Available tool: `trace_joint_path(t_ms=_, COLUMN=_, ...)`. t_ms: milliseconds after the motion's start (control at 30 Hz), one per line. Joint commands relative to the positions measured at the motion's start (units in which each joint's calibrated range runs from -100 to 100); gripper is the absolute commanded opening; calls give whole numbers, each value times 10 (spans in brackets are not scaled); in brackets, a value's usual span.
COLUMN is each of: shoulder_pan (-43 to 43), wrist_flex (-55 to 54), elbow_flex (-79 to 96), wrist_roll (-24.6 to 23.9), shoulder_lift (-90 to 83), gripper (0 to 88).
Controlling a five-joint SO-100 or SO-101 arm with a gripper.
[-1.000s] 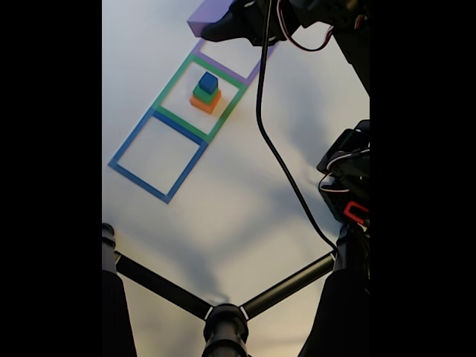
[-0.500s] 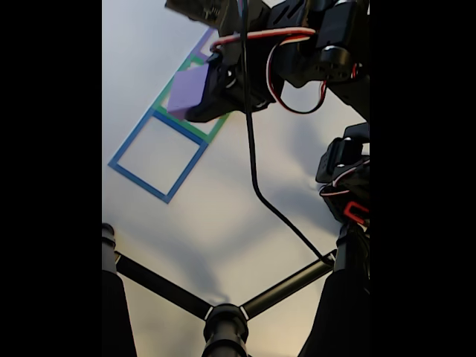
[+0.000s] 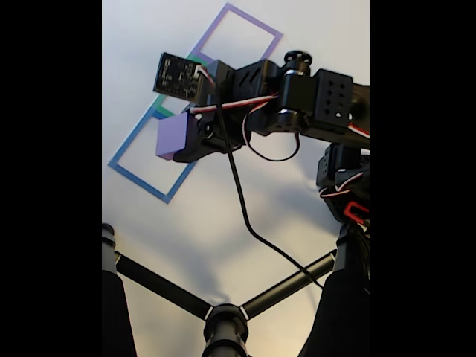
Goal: Tower of hanoi
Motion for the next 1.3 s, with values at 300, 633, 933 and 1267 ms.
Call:
trace_joint_path(t_ms=300, shoulder_pan=35, wrist_flex=-541, elbow_flex=274, wrist_roll=6, shoulder_lift=106, gripper=113)
trace_joint_path(t_ms=633, shoulder_pan=46, wrist_flex=-760, elbow_flex=328, wrist_roll=6, shoulder_lift=262, gripper=114)
trace_joint_path(t_ms=933, shoulder_pan=40, wrist_flex=-887, elbow_flex=298, wrist_roll=6, shoulder_lift=403, gripper=113)
trace_joint_path(t_ms=1267, shoulder_pan=18, wrist_flex=-943, elbow_flex=276, wrist_roll=6, shoulder_lift=478, gripper=114)
